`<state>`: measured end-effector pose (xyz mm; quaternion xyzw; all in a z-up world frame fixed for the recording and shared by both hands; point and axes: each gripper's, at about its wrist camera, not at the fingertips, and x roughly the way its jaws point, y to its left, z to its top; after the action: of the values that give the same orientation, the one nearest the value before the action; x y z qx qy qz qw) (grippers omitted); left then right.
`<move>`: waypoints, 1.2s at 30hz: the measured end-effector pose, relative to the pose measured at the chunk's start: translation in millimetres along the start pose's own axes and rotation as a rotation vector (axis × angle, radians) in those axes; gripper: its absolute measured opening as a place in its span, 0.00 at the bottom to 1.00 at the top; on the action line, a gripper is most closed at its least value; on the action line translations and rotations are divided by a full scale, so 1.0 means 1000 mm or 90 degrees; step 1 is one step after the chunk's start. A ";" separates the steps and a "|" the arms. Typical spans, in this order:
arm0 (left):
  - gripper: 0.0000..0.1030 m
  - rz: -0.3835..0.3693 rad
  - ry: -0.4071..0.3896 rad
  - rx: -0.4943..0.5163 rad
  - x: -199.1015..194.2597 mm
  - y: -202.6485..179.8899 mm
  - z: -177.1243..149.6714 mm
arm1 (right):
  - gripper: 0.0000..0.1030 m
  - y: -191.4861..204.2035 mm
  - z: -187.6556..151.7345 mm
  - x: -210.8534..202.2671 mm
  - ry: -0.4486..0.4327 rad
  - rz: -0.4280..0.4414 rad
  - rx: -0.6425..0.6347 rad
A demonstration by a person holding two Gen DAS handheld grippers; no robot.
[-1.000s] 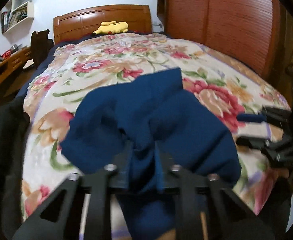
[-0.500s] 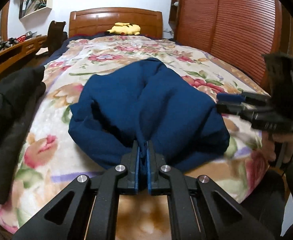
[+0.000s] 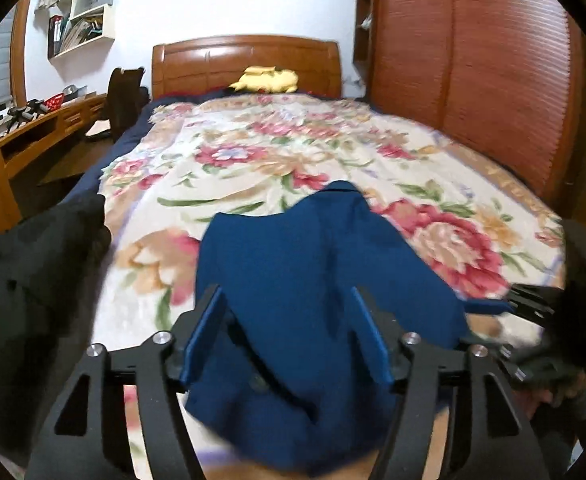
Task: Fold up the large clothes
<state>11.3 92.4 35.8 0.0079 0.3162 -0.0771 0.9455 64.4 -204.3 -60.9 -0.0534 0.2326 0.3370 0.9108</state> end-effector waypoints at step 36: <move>0.50 0.020 -0.016 -0.022 -0.033 0.016 -0.038 | 0.58 -0.026 0.035 -0.004 -0.022 -0.060 -0.022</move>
<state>-35.3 115.3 24.9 -0.0044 0.3054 -0.0572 0.9505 92.3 -217.7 -29.7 -0.0739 0.2082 0.2986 0.9284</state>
